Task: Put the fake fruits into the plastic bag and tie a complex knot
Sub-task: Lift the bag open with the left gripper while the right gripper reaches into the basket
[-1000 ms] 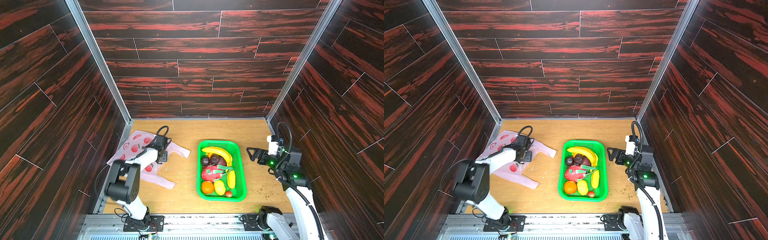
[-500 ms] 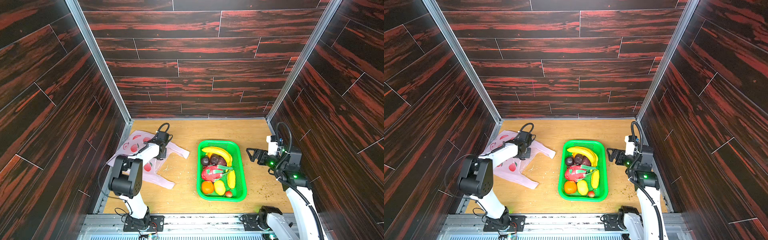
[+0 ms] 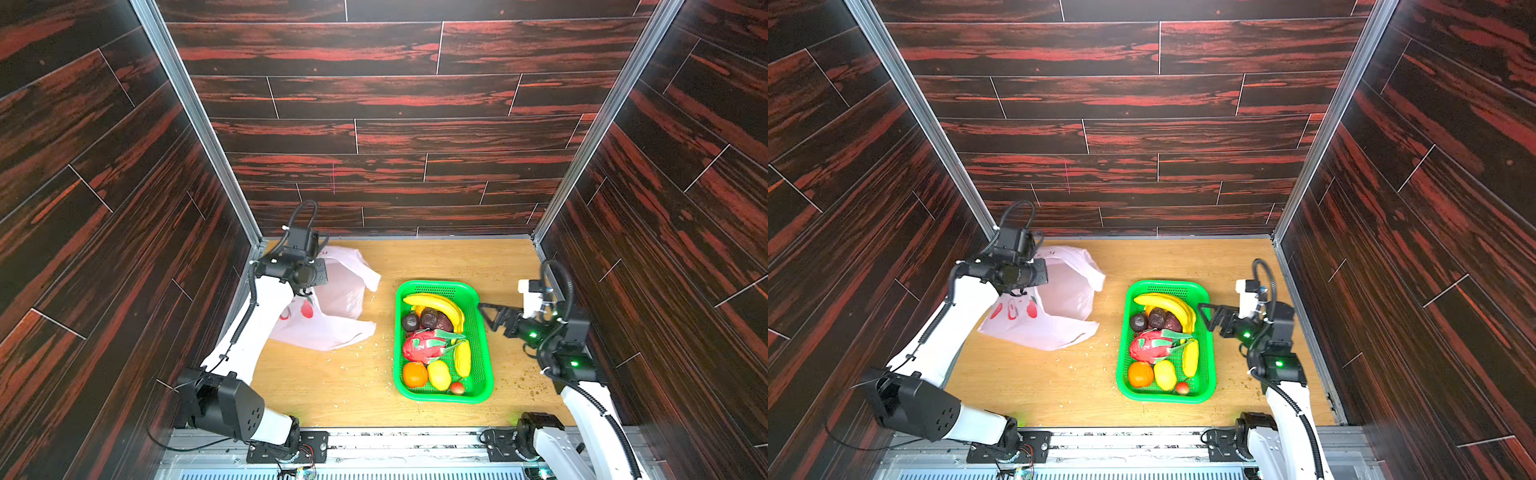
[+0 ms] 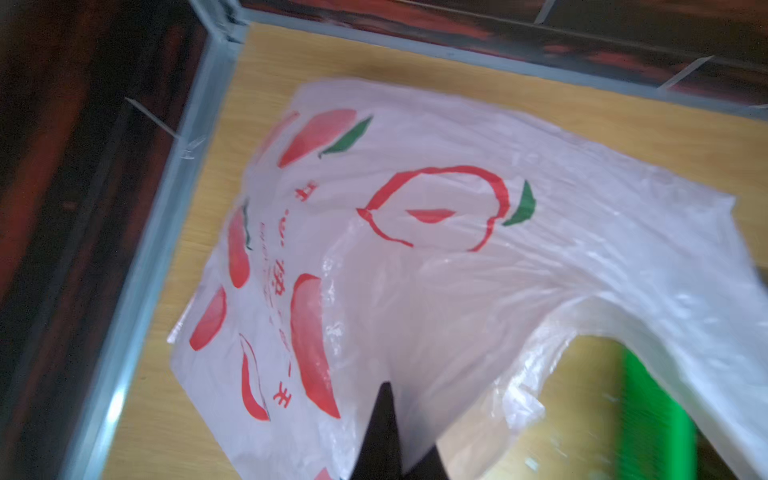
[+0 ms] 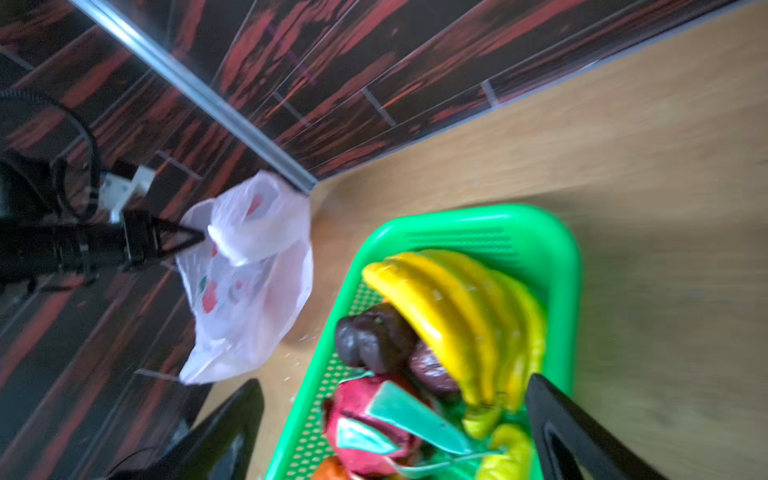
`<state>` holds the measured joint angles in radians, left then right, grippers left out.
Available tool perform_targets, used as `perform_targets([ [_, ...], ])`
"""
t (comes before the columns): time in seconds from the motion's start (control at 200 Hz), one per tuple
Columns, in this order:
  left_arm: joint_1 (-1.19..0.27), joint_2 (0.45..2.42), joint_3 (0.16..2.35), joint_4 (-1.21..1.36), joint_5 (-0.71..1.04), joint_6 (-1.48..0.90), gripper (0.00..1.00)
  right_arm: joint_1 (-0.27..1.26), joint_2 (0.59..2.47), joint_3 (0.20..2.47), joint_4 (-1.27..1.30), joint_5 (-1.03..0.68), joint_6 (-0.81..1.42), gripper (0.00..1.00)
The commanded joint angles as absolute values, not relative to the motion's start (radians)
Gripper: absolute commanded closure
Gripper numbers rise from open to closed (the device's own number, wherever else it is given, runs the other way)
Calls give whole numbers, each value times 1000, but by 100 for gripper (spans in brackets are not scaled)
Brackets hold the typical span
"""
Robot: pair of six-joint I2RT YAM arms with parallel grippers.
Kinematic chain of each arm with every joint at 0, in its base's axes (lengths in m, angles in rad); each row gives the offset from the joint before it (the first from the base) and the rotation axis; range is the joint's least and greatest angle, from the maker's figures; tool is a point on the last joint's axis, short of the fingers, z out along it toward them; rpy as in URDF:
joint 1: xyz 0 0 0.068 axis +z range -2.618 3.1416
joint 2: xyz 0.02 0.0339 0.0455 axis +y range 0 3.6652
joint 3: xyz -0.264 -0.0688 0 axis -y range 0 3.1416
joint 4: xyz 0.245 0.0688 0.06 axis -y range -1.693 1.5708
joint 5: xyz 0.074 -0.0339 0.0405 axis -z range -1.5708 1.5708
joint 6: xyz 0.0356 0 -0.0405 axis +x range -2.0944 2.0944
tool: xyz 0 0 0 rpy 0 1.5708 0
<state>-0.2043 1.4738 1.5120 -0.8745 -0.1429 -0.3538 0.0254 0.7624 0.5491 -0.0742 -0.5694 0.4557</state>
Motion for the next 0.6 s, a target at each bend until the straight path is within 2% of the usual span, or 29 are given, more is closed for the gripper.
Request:
perform_targets([
  [0.0, -206, 1479, 1570, -999, 48, -393, 100, 168, 786, 509, 112, -528, 534, 1],
  [0.13, -206, 1482, 1590, -988, 191, -433, 100, 433, 898, 472, 317, -334, 544, 1],
  [0.22, -206, 1469, 1580, -959, 221, -451, 100, 569, 1015, 466, 485, -204, 555, 1],
  [0.436, -206, 1468, 1582, -956, 268, -481, 100, 680, 1303, 512, 837, -126, 638, 1],
  [0.596, -206, 1439, 1540, -929, 296, -501, 100, 741, 1452, 565, 953, -115, 666, 1],
])
